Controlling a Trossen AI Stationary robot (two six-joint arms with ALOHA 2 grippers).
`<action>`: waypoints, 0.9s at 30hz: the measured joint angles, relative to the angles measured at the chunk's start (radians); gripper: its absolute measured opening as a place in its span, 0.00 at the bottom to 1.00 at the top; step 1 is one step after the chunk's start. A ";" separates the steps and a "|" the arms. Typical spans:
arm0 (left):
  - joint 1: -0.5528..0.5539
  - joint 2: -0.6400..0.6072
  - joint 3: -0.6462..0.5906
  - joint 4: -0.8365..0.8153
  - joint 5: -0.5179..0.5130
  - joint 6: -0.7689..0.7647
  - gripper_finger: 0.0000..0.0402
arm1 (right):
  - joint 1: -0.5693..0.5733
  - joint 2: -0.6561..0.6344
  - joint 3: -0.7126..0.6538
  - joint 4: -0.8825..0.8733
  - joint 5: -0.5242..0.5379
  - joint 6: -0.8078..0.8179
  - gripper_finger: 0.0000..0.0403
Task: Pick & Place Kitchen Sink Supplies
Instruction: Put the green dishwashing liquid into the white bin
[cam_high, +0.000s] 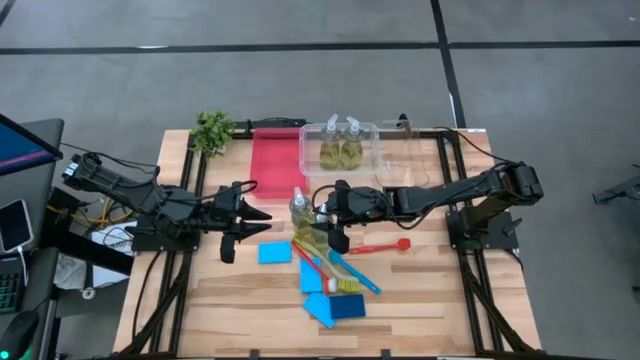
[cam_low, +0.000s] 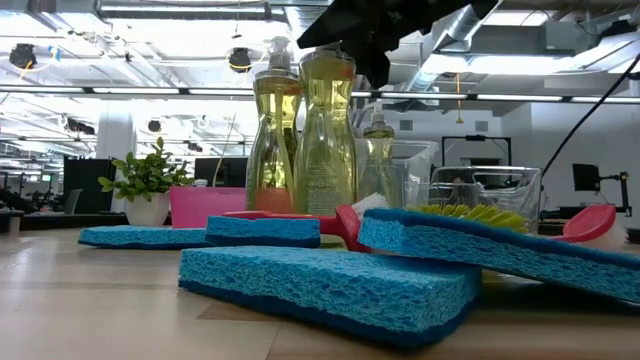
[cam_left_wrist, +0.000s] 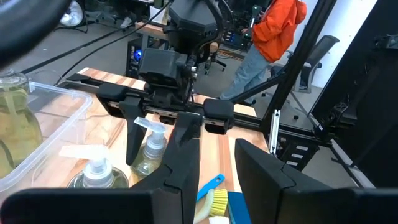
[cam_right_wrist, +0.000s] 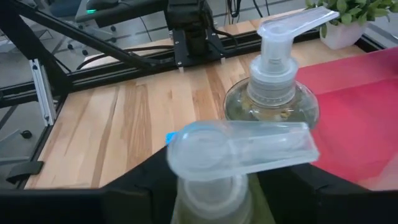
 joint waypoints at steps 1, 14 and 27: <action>0.000 0.000 0.000 0.000 0.000 0.000 0.26 | 0.000 0.000 0.000 0.000 0.000 0.000 0.43; 0.000 0.000 0.000 -0.005 0.000 0.000 0.26 | 0.004 -0.060 -0.005 -0.029 -0.029 0.007 0.29; 0.001 0.000 0.000 -0.014 0.000 0.006 0.26 | 0.002 -0.163 -0.005 -0.037 -0.020 -0.003 0.21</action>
